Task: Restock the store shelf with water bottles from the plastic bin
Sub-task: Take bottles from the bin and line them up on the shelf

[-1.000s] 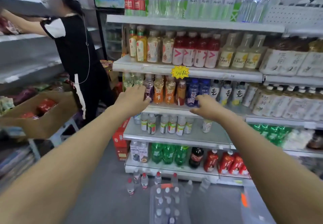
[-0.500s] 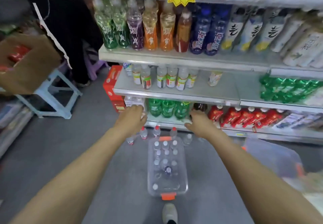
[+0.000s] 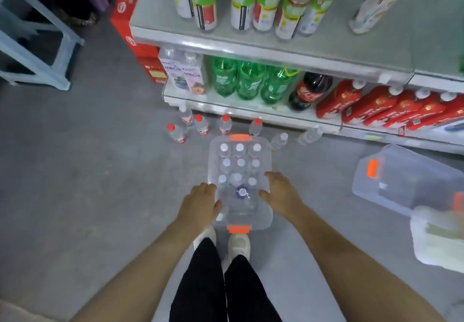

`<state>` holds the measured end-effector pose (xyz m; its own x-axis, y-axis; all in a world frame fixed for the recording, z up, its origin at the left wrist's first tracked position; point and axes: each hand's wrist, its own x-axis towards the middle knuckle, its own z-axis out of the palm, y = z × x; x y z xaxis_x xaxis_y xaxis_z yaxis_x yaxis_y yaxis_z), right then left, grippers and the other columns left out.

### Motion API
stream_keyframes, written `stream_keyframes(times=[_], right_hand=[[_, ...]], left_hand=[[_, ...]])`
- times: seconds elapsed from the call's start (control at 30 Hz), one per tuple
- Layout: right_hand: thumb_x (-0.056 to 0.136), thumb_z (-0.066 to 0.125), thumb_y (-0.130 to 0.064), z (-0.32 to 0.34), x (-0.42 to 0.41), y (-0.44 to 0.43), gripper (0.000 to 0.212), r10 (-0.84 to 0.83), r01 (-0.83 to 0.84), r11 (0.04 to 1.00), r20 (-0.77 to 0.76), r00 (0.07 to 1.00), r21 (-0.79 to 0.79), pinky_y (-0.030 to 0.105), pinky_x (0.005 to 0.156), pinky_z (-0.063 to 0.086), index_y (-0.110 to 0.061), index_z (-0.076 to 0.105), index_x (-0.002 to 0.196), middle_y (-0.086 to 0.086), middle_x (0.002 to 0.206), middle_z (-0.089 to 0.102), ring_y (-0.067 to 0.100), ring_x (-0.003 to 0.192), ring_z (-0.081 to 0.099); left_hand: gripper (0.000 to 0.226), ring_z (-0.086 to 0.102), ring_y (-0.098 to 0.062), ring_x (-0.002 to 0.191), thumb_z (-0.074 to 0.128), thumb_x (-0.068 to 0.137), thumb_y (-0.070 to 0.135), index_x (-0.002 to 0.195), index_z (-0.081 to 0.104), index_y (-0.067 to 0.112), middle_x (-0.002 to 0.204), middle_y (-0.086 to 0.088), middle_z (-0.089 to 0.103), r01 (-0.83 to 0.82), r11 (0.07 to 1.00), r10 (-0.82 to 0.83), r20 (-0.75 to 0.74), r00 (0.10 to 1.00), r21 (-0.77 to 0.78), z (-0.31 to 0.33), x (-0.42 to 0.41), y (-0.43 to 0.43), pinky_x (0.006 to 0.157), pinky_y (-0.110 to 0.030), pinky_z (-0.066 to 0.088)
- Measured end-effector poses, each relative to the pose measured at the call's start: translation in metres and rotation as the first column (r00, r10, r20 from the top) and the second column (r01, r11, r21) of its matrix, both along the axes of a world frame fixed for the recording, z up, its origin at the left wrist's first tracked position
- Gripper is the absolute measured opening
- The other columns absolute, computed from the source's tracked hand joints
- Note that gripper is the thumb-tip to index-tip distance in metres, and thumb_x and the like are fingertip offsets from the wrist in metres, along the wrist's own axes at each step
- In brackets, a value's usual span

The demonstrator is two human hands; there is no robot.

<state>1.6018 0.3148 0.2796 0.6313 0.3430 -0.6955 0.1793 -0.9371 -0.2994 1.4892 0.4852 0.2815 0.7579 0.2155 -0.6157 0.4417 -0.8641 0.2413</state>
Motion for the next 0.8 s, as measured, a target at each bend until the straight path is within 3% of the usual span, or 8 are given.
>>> stream_keyframes(times=[0.3,0.43,0.57,0.7,0.8], right_hand=[[0.091,0.056,-0.026,-0.172,-0.031,-0.002,0.06,-0.108,0.103,0.994,-0.14,0.984,-0.04,0.035,0.103,0.034,-0.005,0.031,0.141,0.017,0.138,0.041,0.031,0.127,0.04],[0.087,0.063,-0.023,-0.245,-0.039,-0.004,0.066,-0.309,0.309,0.95,-0.212,0.927,-0.032,0.031,0.103,0.031,-0.005,0.031,0.141,0.016,0.14,0.04,0.028,0.13,0.04],[0.079,0.072,-0.017,-0.312,-0.05,-0.006,0.067,-0.359,0.38,0.922,-0.193,0.913,0.079,0.015,0.087,0.027,-0.008,0.039,0.136,0.012,0.133,0.046,0.024,0.121,0.046],[0.07,0.078,-0.012,-0.357,-0.059,-0.005,0.069,-0.481,0.513,0.826,-0.182,0.858,0.233,0.02,0.09,0.036,-0.013,0.042,0.129,0.0,0.12,0.052,0.02,0.113,0.052],[0.07,0.08,-0.017,-0.374,-0.059,0.0,0.07,-0.548,0.569,0.762,-0.161,0.821,0.309,0.018,0.086,0.038,-0.016,0.04,0.127,-0.009,0.111,0.051,0.011,0.103,0.053]], left_hand=[[0.044,0.043,-0.024,0.119,0.047,0.094,0.034,0.13,0.044,0.008,0.132,-0.01,0.046,-0.226,0.946,0.218,-0.063,0.974,-0.231,-0.147,-0.039,0.001,0.098,-0.03,0.036],[0.049,0.042,-0.021,0.123,0.054,0.091,0.031,0.134,0.041,0.011,0.136,-0.007,0.042,-0.285,0.903,0.276,-0.073,0.958,-0.322,-0.208,-0.049,-0.002,0.096,-0.022,0.032],[0.056,0.04,-0.014,0.123,0.064,0.085,0.029,0.134,0.04,0.018,0.136,0.001,0.04,-0.315,0.839,0.308,-0.091,0.947,-0.444,-0.266,-0.053,-0.012,0.093,-0.015,0.028],[0.069,0.042,-0.015,0.126,0.074,0.074,0.037,0.133,0.042,0.021,0.139,0.004,0.04,-0.299,0.832,0.27,-0.13,0.954,-0.467,-0.314,-0.06,-0.023,0.105,-0.032,0.037],[0.07,0.041,-0.014,0.127,0.075,0.074,0.026,0.135,0.041,0.019,0.14,0.002,0.04,-0.286,0.825,0.257,-0.127,0.958,-0.487,-0.336,-0.067,-0.024,0.104,-0.023,0.033]])
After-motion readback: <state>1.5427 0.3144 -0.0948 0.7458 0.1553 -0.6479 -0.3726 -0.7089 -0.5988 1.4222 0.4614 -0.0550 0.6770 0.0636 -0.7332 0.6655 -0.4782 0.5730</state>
